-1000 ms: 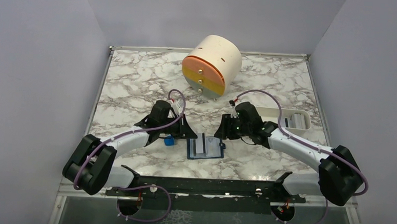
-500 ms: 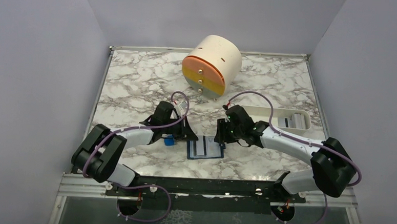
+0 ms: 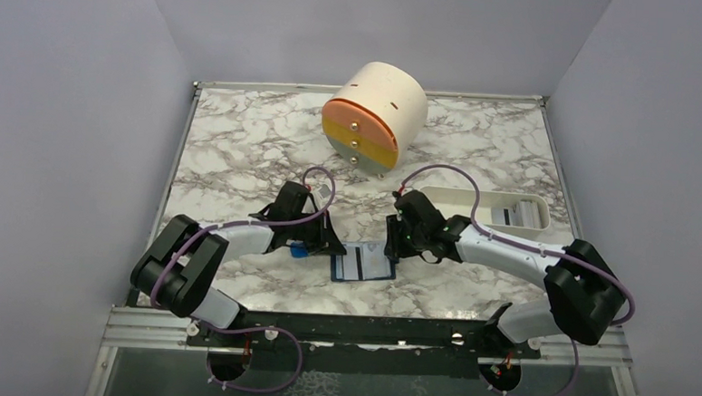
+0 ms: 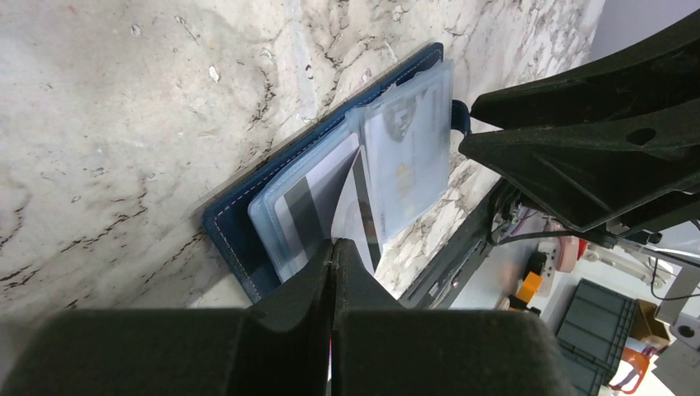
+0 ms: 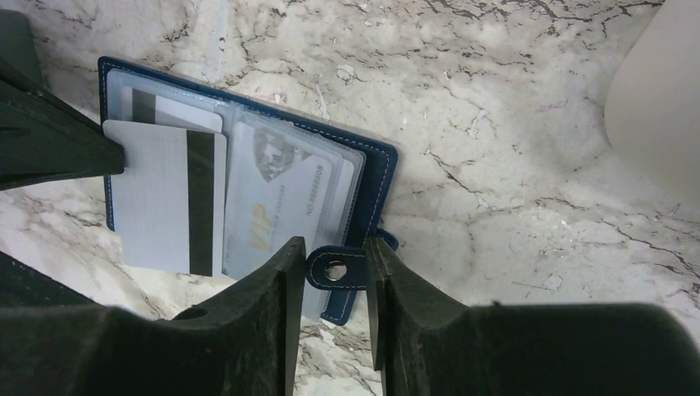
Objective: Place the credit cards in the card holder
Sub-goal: Insert the credit card into the card holder.
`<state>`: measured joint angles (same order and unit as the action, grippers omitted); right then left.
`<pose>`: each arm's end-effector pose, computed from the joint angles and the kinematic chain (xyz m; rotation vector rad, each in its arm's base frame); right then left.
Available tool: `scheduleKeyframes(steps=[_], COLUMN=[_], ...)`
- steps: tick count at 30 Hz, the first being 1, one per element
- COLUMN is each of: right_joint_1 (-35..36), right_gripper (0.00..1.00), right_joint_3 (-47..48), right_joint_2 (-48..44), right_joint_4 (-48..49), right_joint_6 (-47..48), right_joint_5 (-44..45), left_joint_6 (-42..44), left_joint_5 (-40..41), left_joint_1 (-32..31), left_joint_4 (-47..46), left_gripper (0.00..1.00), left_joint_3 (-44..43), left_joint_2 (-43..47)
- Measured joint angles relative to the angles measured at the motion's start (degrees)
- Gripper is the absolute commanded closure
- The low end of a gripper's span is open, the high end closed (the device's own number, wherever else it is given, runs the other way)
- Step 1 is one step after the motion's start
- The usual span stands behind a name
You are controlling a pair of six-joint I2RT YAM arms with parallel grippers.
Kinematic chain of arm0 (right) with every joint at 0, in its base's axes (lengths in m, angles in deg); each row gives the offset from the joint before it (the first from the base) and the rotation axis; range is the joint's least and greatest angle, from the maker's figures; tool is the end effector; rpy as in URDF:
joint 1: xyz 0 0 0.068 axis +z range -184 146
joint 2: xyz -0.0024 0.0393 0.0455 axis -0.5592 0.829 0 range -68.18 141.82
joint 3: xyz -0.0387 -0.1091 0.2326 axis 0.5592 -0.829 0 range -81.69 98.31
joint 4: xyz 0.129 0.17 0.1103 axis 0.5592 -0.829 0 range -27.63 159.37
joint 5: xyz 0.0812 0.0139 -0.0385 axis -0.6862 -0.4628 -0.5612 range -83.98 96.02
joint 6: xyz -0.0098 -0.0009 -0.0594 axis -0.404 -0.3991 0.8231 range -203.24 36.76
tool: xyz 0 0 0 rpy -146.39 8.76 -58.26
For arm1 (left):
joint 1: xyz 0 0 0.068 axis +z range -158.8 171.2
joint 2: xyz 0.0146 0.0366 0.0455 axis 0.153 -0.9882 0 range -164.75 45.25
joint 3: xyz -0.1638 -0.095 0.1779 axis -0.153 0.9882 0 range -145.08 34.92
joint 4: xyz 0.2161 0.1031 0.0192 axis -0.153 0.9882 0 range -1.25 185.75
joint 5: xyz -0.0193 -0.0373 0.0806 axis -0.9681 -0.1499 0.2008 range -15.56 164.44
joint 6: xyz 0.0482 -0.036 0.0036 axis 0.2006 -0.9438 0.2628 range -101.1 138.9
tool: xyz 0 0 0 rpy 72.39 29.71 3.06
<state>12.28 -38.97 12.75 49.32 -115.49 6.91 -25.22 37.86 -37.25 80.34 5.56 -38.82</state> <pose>0.1765 0.1837 0.1699 -0.3197 2.6461 0.4636 0.2047 -0.1411 0.1366 -0.0130 2.6089 -1.3028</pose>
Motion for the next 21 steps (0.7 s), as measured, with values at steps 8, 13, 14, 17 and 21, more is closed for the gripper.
scheduleKeyframes(steps=[8, 13, 14, 17, 21], right_joint_1=[0.44, 0.52, 0.52, 0.52, 0.52], right_gripper=[0.81, 0.85, 0.85, 0.85, 0.85], right_joint_3=[-0.09, -1.16, -1.7, -3.63, -5.4], right_joint_2=[0.02, 0.02, 0.02, -0.15, -0.26], right_joint_4=[0.35, 1.36, 2.21, 4.28, 7.02], right_joint_6=[1.09, 1.49, 1.66, 2.16, 2.97], right_joint_5=[1.16, 1.4, 1.44, 1.57, 1.57], left_joint_6=[0.13, 0.13, 0.13, 0.11, 0.11], left_joint_5=[0.66, 0.61, 0.61, 0.48, 0.28], left_joint_1=[0.0, 0.0, 0.0, -0.02, -0.02], left_joint_4=[0.52, 0.39, 0.37, 0.35, 0.0], left_gripper=[1.0, 1.0, 1.0, 1.0, 1.0], left_joint_3=[-0.26, -1.01, -1.31, -2.64, -4.2], left_joint_2=[-0.68, -2.43, -2.75, -3.72, -5.03])
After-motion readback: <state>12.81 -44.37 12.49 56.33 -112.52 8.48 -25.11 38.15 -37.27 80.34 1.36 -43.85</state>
